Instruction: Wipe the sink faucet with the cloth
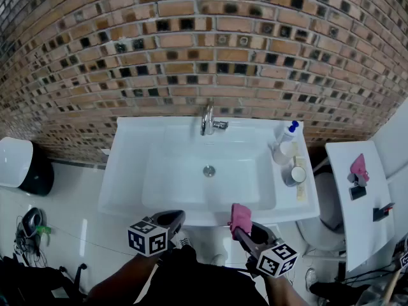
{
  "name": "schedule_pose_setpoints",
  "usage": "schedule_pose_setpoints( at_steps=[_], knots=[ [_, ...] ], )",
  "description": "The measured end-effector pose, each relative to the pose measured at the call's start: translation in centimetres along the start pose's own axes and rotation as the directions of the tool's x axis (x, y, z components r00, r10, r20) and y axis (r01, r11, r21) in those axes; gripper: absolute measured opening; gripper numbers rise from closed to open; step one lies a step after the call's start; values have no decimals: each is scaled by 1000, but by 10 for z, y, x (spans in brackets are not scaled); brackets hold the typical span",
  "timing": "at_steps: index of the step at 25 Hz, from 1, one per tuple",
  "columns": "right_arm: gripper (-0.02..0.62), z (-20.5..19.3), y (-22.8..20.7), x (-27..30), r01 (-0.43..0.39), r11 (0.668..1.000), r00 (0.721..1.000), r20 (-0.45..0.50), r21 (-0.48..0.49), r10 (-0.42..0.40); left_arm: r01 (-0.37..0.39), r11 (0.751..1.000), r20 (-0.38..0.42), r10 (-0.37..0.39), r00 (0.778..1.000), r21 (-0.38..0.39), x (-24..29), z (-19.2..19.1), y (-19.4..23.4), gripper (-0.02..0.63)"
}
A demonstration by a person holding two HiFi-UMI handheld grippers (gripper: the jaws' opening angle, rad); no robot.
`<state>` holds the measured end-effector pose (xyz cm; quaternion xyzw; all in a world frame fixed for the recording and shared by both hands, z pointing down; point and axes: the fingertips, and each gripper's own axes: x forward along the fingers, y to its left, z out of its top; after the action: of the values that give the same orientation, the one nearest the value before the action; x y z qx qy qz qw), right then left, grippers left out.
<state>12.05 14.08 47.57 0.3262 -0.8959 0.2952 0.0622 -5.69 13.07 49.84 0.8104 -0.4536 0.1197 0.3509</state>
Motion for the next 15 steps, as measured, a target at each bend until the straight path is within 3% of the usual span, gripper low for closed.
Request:
schedule_pose_setpoints(
  at_steps=[4, 7, 15],
  knots=[
    [149, 13, 1, 34, 0, 1000, 1000, 1, -2, 0, 0, 997, 9, -1, 1000, 73, 3, 26, 24, 6],
    [149, 27, 3, 59, 17, 1000, 1000, 1, -15, -17, 17, 996, 17, -19, 1000, 83, 6, 46, 45, 6],
    [150, 66, -26, 108, 172, 985, 982, 74, 5, -172, 93, 989, -14, -92, 996, 118, 12, 81, 100, 6]
  ],
)
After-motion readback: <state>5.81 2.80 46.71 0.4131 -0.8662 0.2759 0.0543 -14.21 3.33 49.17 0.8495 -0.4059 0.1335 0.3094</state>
